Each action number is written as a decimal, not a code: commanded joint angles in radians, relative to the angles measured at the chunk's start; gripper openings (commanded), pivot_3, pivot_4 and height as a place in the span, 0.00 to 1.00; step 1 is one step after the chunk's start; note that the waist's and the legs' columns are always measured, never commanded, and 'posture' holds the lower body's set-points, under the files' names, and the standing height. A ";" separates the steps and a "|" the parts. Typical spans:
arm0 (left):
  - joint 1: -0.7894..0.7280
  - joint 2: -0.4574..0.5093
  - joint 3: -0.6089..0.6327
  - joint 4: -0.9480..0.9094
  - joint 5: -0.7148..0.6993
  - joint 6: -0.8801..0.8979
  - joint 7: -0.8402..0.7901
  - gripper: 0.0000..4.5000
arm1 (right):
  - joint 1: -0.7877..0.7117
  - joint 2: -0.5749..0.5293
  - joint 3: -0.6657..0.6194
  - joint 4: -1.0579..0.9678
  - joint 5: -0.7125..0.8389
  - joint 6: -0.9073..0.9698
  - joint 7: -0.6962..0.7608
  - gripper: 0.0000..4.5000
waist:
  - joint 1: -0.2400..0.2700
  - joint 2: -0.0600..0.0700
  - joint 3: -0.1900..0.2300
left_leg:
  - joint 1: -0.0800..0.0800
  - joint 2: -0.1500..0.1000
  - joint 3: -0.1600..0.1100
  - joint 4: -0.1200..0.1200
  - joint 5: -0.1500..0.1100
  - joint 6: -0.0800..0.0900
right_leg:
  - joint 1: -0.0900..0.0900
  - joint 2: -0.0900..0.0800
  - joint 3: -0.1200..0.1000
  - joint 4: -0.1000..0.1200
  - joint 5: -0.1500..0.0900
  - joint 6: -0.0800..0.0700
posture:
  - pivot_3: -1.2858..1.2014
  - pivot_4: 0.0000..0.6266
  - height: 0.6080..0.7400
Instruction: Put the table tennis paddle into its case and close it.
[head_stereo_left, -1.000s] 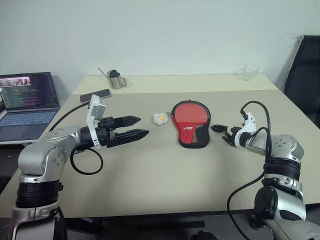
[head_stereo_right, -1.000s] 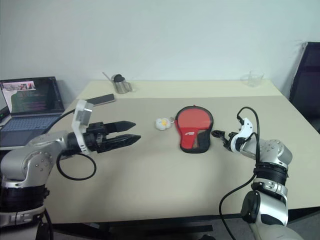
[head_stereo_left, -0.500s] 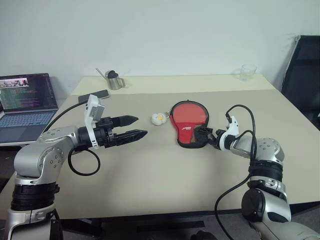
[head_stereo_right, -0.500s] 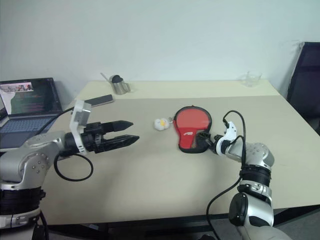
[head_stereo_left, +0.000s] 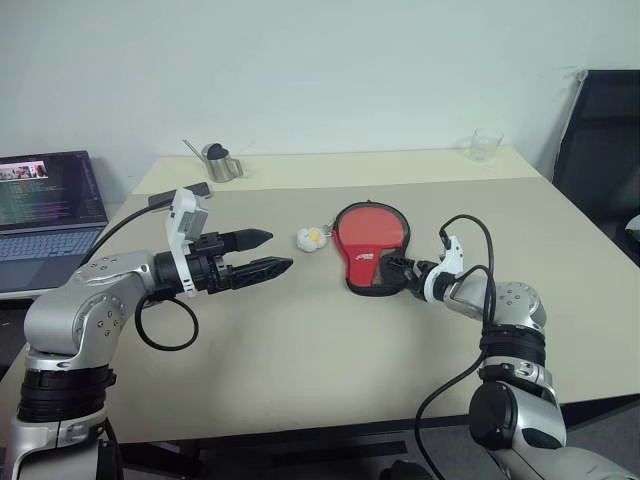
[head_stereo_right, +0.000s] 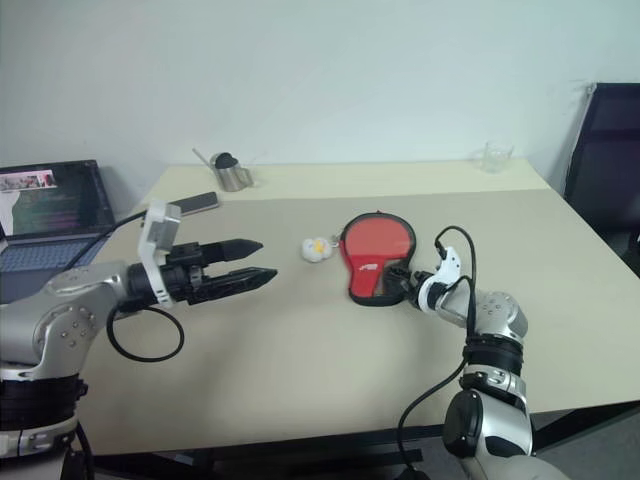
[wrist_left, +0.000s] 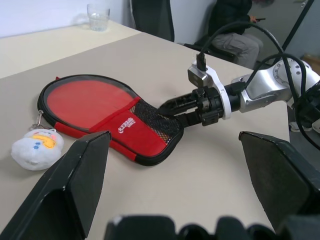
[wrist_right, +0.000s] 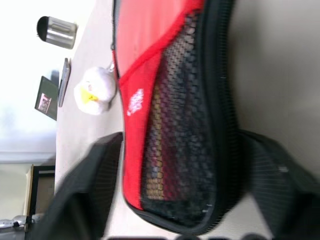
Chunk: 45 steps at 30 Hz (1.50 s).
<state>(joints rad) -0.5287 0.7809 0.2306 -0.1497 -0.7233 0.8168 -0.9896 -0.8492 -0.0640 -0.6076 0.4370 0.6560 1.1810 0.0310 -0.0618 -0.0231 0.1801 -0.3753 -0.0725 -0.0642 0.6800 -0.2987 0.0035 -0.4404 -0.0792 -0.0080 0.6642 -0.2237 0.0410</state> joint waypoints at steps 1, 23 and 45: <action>-0.008 0.010 0.013 -0.024 -0.004 -0.022 0.009 1.00 | -0.002 0.005 0.013 0.010 0.017 -0.010 0.000 0.56 | 0.000 0.000 0.000 | 0.000 0.000 0.000 0.000 0.000 0.000 | 0.000 0.000 0.000 0.000 0.000 0.000 | 0.52 0.24 1.00; -0.034 0.010 -0.019 0.009 0.011 -0.043 0.010 1.00 | 0.082 -0.115 0.103 -0.136 0.063 0.191 0.046 0.01 | 0.017 -0.001 -0.001 | -0.002 0.001 -0.001 0.000 0.000 0.000 | 0.001 0.000 -0.002 -0.003 0.000 0.000 | 0.52 0.24 1.00; -0.148 -0.023 -0.142 0.154 0.077 -0.087 -0.083 1.00 | 0.674 -0.430 0.292 -0.713 0.554 0.433 0.189 0.01 | 0.035 -0.002 -0.001 | -0.005 0.001 -0.002 -0.001 -0.002 0.004 | 0.001 0.001 -0.004 -0.008 0.000 0.000 | 0.52 0.24 1.00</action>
<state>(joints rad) -0.6467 0.7574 0.0805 0.0025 -0.6535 0.7536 -1.0620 -0.2185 -0.4865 -0.3491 -0.2357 1.1368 1.5750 0.2240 -0.0271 -0.0250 0.1790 -0.3801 -0.0711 -0.0663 0.6790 -0.3010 0.0074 -0.4392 -0.0783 -0.0118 0.6558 -0.2236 0.0410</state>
